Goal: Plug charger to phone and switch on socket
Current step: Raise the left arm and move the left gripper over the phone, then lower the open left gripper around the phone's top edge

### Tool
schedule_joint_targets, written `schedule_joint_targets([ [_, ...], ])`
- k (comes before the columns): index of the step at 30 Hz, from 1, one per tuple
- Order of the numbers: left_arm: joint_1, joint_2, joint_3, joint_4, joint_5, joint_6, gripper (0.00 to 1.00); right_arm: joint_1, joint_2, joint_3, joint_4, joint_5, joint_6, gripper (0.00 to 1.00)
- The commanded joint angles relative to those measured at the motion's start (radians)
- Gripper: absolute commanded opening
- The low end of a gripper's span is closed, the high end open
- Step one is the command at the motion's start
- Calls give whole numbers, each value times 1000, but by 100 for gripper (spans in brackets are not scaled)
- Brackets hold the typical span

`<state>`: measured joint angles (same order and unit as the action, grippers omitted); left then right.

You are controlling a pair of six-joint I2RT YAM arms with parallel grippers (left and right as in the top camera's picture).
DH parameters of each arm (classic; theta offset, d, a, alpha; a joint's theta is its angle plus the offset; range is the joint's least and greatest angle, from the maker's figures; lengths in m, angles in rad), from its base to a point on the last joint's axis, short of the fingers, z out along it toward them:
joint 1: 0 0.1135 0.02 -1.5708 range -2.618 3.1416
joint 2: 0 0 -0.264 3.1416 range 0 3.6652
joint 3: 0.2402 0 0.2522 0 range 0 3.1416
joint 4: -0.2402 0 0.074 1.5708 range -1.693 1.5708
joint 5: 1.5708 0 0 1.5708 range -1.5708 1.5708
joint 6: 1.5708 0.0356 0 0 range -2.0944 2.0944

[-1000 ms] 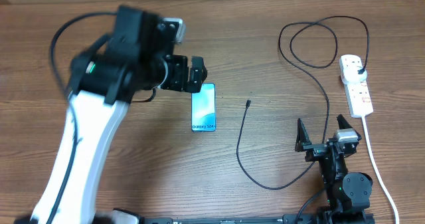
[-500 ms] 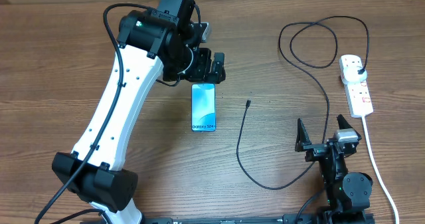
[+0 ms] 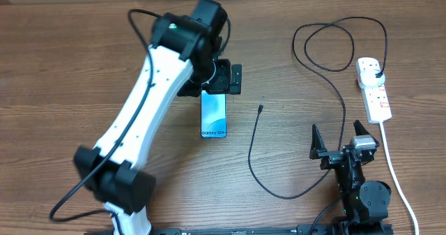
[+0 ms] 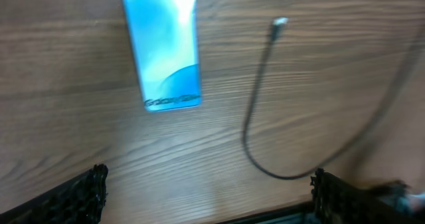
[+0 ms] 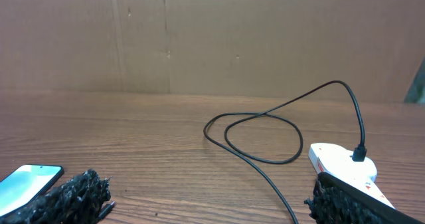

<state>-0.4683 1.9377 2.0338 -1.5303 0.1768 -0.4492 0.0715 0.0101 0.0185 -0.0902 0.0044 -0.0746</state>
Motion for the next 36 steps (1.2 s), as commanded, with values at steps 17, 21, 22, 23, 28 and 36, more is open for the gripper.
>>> schedule_joint_targets([
  [17,-17,311,13,40,-106,-89,100,-6,-7,-11,6,2,-2,100],
  [21,-15,343,10,103,-106,-35,100,-6,-7,-11,6,2,-2,100],
  [22,-13,349,10,117,-107,-22,100,-6,-7,-11,6,2,-2,100],
  [23,-12,351,10,124,-106,-17,100,-6,-7,-11,6,2,-2,100],
  [28,-6,351,10,150,-107,39,100,-6,-7,-11,6,2,-2,100],
  [36,26,351,10,124,-98,17,99,-6,-7,-11,6,2,-2,100],
])
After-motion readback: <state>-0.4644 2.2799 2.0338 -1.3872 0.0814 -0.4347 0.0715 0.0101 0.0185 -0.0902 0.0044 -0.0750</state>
